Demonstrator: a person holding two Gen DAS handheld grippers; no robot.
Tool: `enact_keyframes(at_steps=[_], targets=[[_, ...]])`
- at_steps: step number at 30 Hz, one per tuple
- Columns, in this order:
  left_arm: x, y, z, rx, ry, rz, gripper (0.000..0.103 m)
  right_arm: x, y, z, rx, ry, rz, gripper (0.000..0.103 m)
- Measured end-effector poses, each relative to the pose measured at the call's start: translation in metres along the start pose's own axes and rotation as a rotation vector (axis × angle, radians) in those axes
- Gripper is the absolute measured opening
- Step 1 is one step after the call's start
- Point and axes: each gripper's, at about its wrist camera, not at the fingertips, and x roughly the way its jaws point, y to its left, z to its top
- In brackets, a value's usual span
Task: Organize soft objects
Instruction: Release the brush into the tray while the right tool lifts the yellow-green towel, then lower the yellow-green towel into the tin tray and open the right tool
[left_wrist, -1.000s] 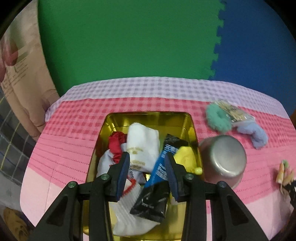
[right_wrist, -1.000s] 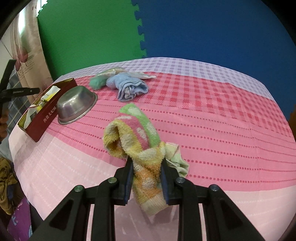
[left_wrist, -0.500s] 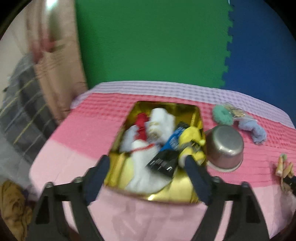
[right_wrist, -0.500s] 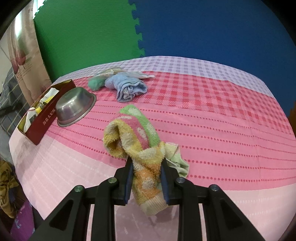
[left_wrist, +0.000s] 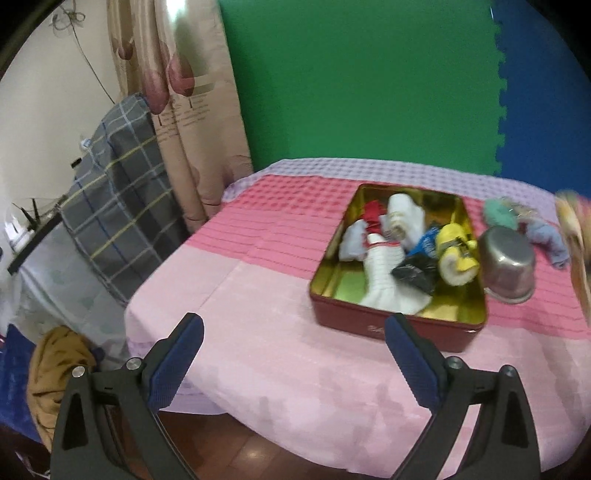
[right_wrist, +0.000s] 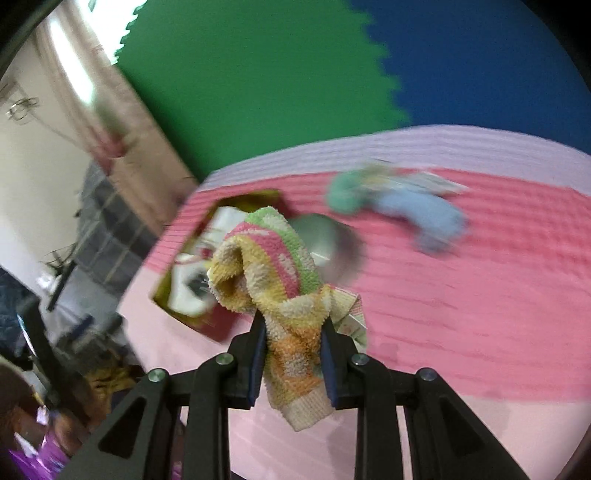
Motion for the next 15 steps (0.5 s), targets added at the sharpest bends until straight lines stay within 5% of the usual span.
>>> enact_keyframes(at_steps=[6,15], targets=[[-0.005,0.004,0.002,0.017,-0.048,-0.001,0.098,0.065,0.085,0.052,-0.162,0.038,0.022,0.026],[-0.013,-0.001,0.005,0.051,-0.085,-0.042,0.098,0.169,0.108,0.087,-0.149,0.129,-0.087,0.026]])
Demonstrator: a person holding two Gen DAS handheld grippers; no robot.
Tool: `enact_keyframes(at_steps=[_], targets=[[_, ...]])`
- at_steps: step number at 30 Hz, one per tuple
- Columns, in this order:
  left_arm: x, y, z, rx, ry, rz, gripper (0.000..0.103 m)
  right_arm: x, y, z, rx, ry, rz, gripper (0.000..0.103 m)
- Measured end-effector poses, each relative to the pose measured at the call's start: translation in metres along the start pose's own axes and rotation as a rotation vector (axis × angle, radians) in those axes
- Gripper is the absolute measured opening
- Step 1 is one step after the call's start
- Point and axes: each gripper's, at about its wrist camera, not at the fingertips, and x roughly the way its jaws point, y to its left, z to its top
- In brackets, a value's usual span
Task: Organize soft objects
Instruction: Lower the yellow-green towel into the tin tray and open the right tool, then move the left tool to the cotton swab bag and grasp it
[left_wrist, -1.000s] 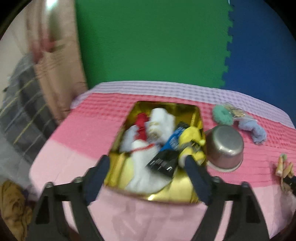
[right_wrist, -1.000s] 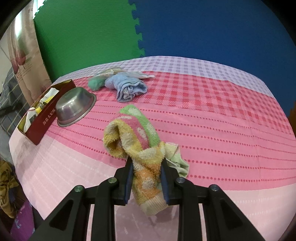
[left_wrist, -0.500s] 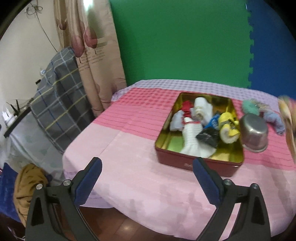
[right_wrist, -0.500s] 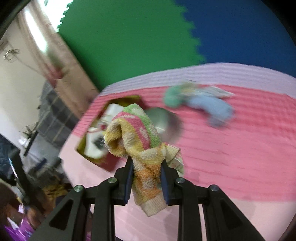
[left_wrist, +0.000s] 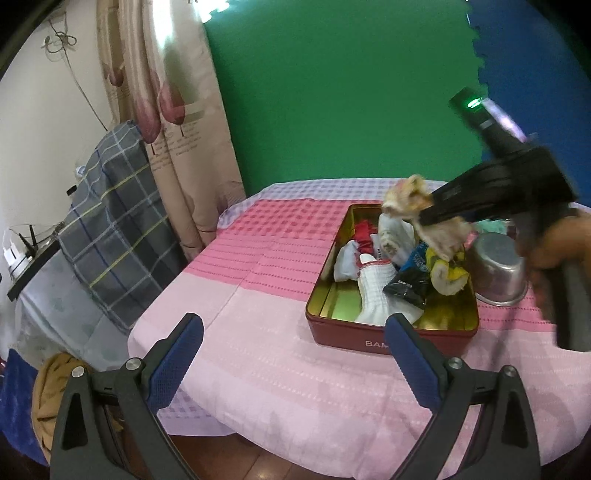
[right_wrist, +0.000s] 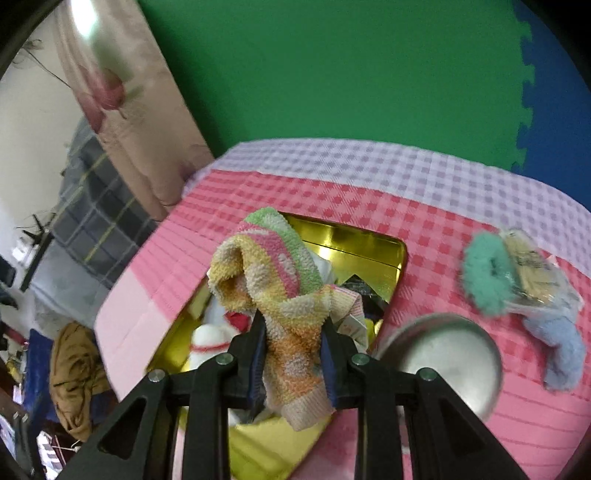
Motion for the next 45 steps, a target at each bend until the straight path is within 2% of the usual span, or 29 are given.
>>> enact_keyframes(at_steps=[2,6,11,13,17,21,23,26,29,32,37,39,41,45], targets=[[0.001,0.001,0.000,-0.004,0.006,-0.010,0.098,0.018,0.001,0.004,-0.013,0.010,-0.058,0.026],[0.002,0.001,0.001,-0.008,0.011,-0.019,0.098,0.039,-0.003,0.013,-0.027,0.015,-0.102,0.028],[0.007,-0.004,0.000,0.015,0.029,-0.011,0.098,0.050,-0.011,0.018,0.007,0.027,-0.081,0.040],[0.007,-0.005,-0.001,0.018,0.029,-0.008,0.098,0.044,-0.017,0.018,0.025,0.004,-0.062,0.046],[0.006,-0.007,-0.003,0.027,0.022,0.002,0.098,0.012,-0.027,0.009,0.076,-0.109,0.007,0.047],[0.006,-0.010,-0.004,0.041,0.022,0.012,0.099,-0.030,-0.046,-0.018,0.144,-0.210,0.120,0.047],[0.006,-0.013,-0.005,0.053,0.024,0.018,0.099,-0.049,-0.057,-0.036,0.162,-0.236,0.136,0.048],[0.005,-0.016,-0.007,0.070,0.022,0.020,0.099,-0.077,-0.083,-0.079,0.152,-0.254,0.028,0.048],[0.000,-0.023,-0.009,0.095,0.007,0.010,0.099,-0.100,-0.122,-0.121,0.133,-0.233,-0.178,0.048],[-0.004,-0.035,-0.012,0.150,-0.006,-0.012,0.099,-0.118,-0.167,-0.153,0.113,-0.175,-0.423,0.048],[-0.016,-0.059,-0.015,0.226,-0.015,-0.133,0.099,-0.143,-0.244,-0.191,0.151,-0.086,-0.762,0.048],[-0.020,-0.071,-0.015,0.257,-0.006,-0.183,0.099,-0.150,-0.266,-0.202,0.186,-0.085,-0.793,0.049],[-0.025,-0.084,-0.012,0.279,-0.001,-0.249,0.099,-0.160,-0.278,-0.208,0.246,-0.123,-0.743,0.060],[-0.032,-0.108,0.010,0.288,-0.002,-0.406,0.099,-0.162,-0.283,-0.211,0.280,-0.126,-0.727,0.060]])
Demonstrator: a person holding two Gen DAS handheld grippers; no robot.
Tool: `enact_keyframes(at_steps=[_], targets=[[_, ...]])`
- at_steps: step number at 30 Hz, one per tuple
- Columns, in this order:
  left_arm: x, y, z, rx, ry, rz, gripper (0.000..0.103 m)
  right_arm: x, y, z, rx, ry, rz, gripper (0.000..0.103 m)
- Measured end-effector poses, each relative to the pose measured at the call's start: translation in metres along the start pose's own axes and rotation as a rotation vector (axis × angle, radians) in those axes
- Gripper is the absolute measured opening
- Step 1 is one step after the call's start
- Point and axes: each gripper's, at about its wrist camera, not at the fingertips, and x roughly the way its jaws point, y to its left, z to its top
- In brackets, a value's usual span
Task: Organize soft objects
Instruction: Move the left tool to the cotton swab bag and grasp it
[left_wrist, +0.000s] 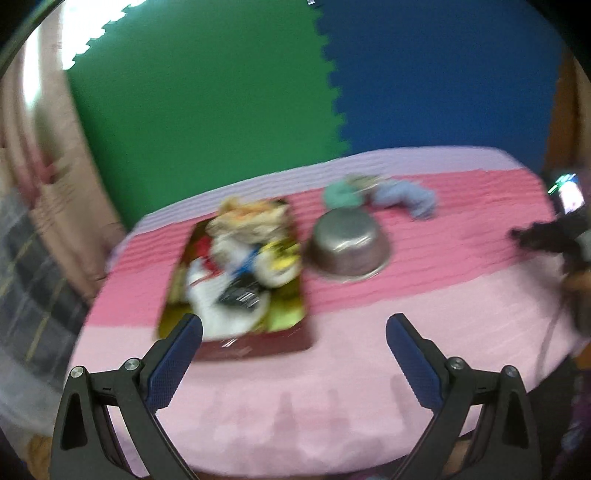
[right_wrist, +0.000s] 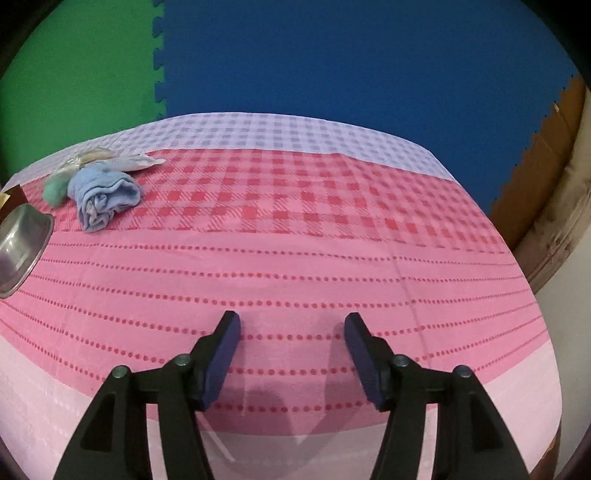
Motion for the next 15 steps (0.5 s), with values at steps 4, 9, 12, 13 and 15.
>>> enact_keyframes(at_steps=[4,9,12,13,15], targets=[[0.012,-0.021,0.041,0.088,-0.050,-0.081,0.099,0.000,-0.005,-0.002,0.007,0.000,0.009,0.060],[0.040,-0.055,0.086,0.304,-0.113,-0.162,0.099,0.006,-0.013,-0.004,0.055,0.011,0.064,0.060],[0.078,-0.063,0.126,0.276,-0.020,-0.284,0.099,0.005,-0.013,-0.005,0.054,0.010,0.061,0.061],[0.096,-0.067,0.146,0.247,0.019,-0.300,0.099,0.004,-0.012,-0.005,0.051,0.010,0.058,0.061],[0.124,-0.073,0.173,0.216,0.066,-0.294,0.099,0.006,-0.011,-0.004,0.053,0.010,0.060,0.061]])
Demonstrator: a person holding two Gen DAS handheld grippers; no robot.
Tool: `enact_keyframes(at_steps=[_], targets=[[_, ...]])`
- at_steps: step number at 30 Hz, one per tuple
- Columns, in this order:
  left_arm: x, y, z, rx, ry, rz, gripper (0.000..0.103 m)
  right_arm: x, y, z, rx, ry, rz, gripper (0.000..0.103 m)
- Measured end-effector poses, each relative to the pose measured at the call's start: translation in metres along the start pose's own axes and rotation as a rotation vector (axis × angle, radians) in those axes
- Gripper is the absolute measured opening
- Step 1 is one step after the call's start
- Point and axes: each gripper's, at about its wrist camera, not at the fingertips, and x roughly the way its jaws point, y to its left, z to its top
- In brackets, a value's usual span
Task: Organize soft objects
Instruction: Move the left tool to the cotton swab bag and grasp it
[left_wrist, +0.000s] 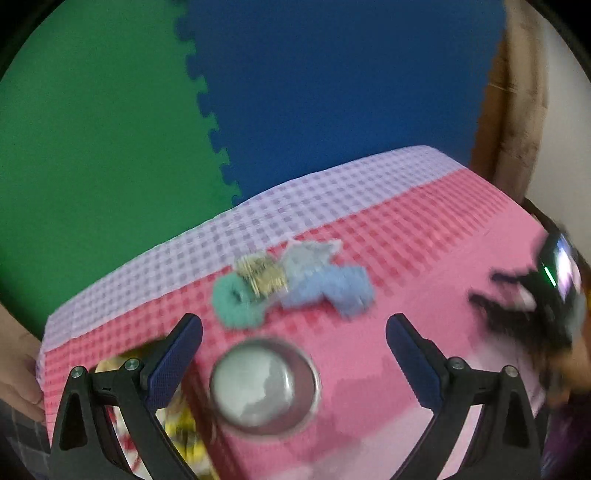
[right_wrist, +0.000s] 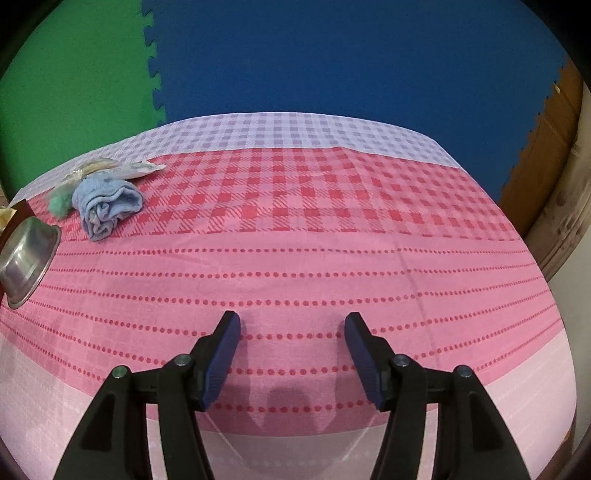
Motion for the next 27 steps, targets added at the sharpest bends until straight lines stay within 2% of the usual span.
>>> enact_keyframes(at_steps=[3,5,9,11,18,21,24,27], targets=[[0.044,0.015,0.037,-0.066,0.085,0.008,0.099,-0.001,-0.002,-0.001,0.012,0.000,0.013,0.063],[0.071,0.027,0.050,-0.132,0.153,-0.003,0.099,-0.002,-0.002,-0.002,0.015,0.001,0.019,0.065],[0.122,0.058,0.058,-0.306,0.281,-0.011,0.096,-0.001,-0.002,-0.002,0.023,0.001,0.043,0.069],[0.135,0.065,0.057,-0.343,0.305,-0.015,0.096,-0.002,-0.002,-0.003,0.026,0.001,0.059,0.072],[0.167,0.065,0.054,-0.311,0.400,0.039,0.096,-0.003,-0.003,-0.003,0.028,0.000,0.081,0.073],[0.175,0.058,0.053,-0.293,0.411,0.042,0.094,-0.003,-0.003,-0.002,0.036,-0.001,0.089,0.073],[0.181,0.050,0.052,-0.278,0.423,0.023,0.086,-0.004,-0.004,-0.003,0.045,-0.003,0.093,0.073],[0.190,0.045,0.051,-0.251,0.467,0.037,0.066,-0.004,-0.003,-0.003,0.049,-0.003,0.094,0.073]])
